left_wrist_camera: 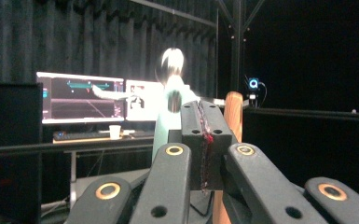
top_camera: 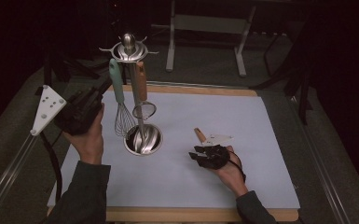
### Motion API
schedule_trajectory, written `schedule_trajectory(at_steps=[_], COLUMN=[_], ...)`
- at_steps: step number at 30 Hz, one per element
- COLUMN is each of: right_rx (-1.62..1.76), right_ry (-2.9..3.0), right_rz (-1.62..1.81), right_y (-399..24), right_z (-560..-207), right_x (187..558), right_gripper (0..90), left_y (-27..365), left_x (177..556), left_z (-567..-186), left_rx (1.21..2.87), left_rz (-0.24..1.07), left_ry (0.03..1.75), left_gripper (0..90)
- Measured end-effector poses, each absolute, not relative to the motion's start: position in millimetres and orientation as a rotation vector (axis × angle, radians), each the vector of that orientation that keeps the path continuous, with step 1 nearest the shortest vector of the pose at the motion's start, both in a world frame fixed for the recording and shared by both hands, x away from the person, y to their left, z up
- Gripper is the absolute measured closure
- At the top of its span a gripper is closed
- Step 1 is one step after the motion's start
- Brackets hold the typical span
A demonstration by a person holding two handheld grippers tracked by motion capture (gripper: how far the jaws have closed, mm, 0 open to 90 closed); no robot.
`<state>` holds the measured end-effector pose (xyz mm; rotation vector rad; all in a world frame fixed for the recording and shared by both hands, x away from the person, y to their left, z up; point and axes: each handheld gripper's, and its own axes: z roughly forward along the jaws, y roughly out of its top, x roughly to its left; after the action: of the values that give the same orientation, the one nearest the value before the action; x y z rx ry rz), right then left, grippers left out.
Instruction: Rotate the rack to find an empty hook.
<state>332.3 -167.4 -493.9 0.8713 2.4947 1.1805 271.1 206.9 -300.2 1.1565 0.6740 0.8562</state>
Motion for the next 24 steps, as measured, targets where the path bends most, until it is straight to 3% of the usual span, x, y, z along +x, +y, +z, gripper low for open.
schedule_trajectory(at_steps=[24], right_rx=[0.878], right_ry=[2.504], right_rz=[1.167], right_y=[-173], right_z=[-498], right_x=[332], right_gripper=[62.2], left_y=[213], left_x=[293], left_z=[-282], left_rx=[1.142], left_rz=[0.873], left_ry=[0.742], left_gripper=[90.0])
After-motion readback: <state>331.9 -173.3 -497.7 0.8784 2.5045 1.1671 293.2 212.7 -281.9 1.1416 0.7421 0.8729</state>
